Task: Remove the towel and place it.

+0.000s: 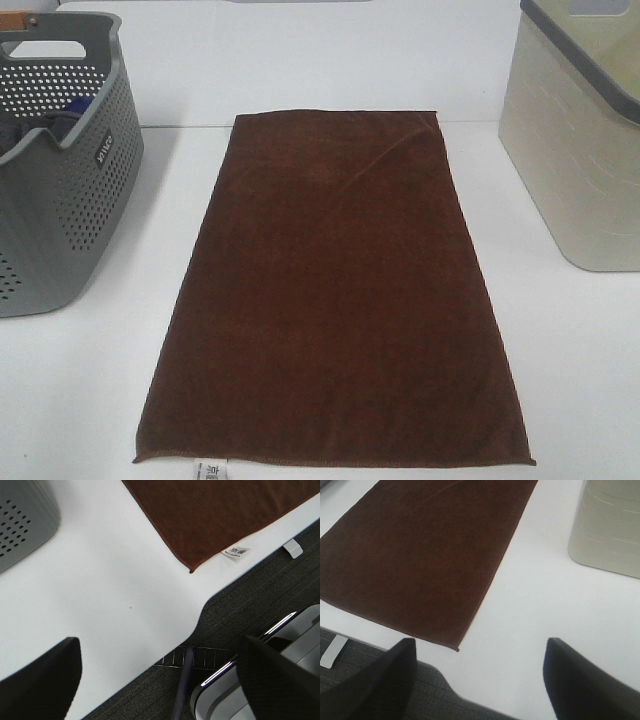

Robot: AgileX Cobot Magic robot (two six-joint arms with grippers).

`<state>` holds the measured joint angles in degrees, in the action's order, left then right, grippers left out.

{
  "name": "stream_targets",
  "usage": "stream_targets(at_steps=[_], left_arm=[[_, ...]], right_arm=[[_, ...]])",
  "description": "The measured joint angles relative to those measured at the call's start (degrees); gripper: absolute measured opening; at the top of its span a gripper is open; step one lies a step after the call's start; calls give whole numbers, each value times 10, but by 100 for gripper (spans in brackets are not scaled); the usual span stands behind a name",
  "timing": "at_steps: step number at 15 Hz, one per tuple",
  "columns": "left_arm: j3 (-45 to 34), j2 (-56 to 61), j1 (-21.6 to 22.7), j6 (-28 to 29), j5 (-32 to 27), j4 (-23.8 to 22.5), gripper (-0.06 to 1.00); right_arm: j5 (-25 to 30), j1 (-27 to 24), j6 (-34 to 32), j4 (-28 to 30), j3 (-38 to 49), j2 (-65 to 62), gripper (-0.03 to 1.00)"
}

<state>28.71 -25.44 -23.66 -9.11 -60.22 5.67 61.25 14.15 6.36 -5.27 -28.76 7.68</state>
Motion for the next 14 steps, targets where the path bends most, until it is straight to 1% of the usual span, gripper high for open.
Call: stream_targets(at_steps=[6, 7, 8, 10, 11, 12, 13, 14], left_arm=[[0, 9, 5, 0, 0, 1, 80], [0, 17, 23, 0, 0, 1, 80], [0, 31, 53, 0, 0, 1, 80], [0, 73, 132, 0, 1, 1, 80], [0, 98, 159, 0, 1, 1, 80], [0, 124, 181, 0, 1, 1, 80], [0, 146, 197, 0, 1, 1, 80], [0, 163, 203, 0, 1, -1, 80]], right_arm=[[0, 0, 0, 0, 0, 0, 68], [0, -7, 0, -1, 0, 0, 68], [0, -25, 0, -1, 0, 0, 68], [0, -83, 0, -3, 0, 0, 68], [0, -109, 0, -3, 0, 0, 68], [0, -132, 0, -3, 0, 0, 68], [0, -144, 0, -3, 0, 0, 68], [0, -147, 0, -3, 0, -3, 68]])
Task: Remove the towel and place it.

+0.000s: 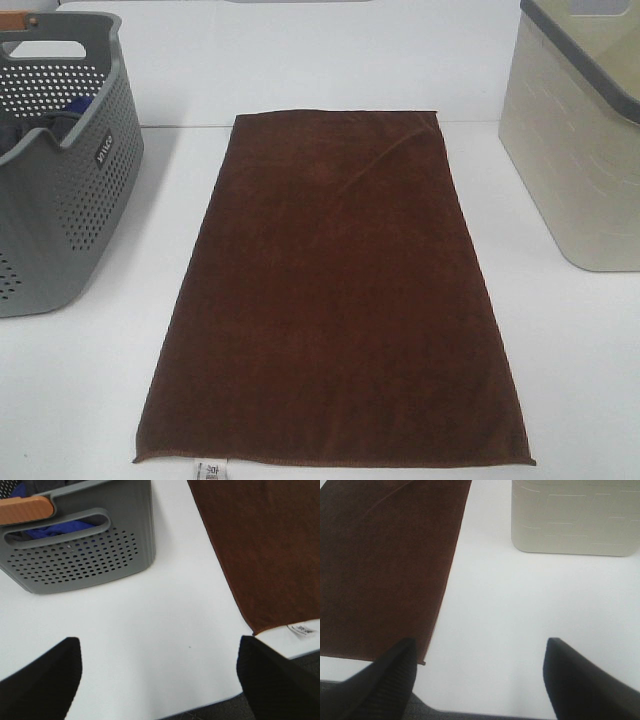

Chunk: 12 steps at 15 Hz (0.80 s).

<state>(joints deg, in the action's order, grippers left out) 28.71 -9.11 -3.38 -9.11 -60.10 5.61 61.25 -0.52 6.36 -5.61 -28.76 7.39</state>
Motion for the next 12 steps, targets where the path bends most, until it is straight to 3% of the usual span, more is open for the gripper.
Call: stream_targets(at_steps=[5, 12], left_arm=[[-1, 58, 2, 0, 0, 1, 80], [-1, 93, 2, 0, 0, -3, 80]], right_arm=[[0, 0, 0, -1, 0, -73, 68], [0, 0, 0, -1, 0, -77, 68]])
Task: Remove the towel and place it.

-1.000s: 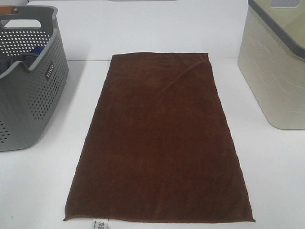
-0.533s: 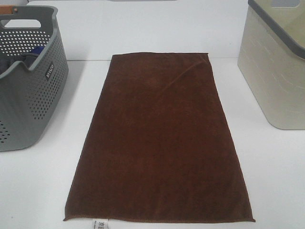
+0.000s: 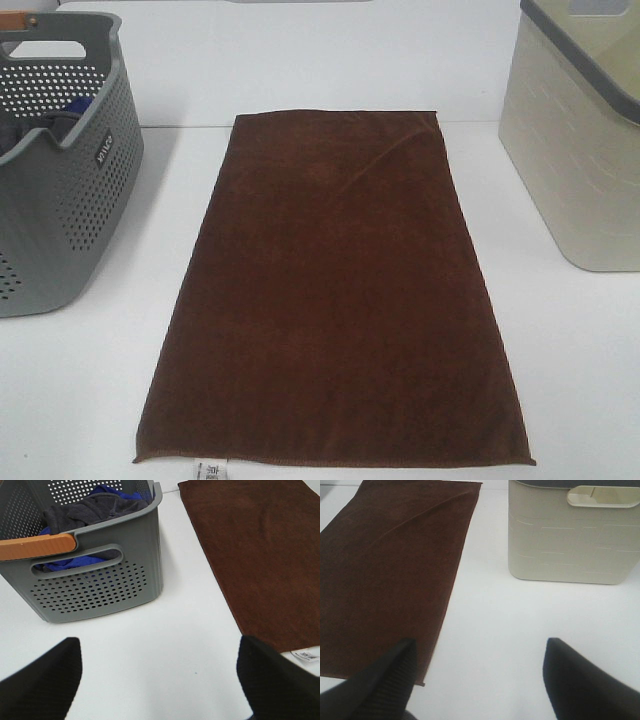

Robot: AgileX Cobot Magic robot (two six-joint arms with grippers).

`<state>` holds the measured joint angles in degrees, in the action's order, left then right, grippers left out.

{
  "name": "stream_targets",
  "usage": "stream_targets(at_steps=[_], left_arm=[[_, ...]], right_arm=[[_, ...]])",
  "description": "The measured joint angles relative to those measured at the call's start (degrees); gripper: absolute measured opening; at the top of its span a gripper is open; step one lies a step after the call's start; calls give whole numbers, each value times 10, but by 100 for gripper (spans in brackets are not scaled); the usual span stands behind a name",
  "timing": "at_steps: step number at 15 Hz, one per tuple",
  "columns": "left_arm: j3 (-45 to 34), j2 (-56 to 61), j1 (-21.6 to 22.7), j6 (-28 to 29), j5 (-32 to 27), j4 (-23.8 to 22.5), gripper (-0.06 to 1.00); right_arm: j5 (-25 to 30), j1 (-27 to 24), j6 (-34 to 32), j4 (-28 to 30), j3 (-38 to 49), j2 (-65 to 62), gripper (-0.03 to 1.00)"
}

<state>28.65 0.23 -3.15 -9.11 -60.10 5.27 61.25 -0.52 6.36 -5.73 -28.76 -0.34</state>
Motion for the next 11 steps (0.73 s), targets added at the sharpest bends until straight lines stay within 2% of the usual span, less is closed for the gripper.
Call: stream_targets(at_steps=[11], left_arm=[[0, 0, 0, 0, 0, -1, 80]], right_arm=[[0, 0, 0, 0, 0, 0, 68]])
